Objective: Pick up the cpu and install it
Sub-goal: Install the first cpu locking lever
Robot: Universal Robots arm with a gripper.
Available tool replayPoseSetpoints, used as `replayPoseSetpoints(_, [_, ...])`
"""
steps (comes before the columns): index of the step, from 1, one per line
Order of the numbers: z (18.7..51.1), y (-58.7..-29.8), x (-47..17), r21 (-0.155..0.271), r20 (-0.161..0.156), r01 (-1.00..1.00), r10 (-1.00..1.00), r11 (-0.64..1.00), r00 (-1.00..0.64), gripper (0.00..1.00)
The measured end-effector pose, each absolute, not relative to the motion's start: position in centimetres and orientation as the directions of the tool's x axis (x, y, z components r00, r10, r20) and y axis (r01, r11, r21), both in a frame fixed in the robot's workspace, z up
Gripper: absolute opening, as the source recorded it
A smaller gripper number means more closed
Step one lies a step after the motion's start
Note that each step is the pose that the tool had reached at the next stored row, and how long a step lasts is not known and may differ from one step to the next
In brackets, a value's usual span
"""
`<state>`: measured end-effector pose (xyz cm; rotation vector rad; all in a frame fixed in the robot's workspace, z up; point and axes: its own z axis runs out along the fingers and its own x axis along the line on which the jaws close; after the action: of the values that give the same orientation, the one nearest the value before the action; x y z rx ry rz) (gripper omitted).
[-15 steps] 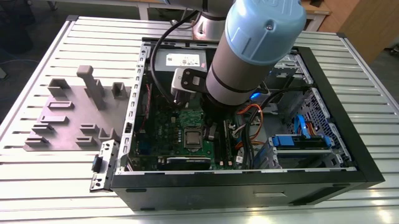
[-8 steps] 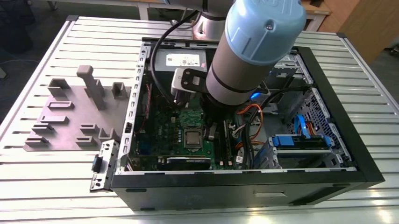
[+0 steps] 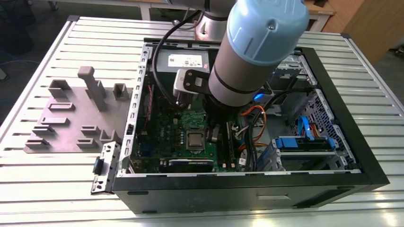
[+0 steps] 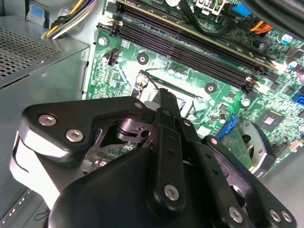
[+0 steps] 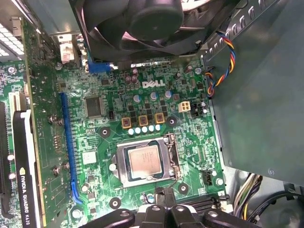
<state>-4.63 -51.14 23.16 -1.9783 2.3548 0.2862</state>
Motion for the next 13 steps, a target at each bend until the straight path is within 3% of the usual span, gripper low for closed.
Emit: replayPoseSetpoints(13, [23.14,-51.16,-4.6,0.101,-0.16,-0.99,-0.98,0.102,-0.117,0.11])
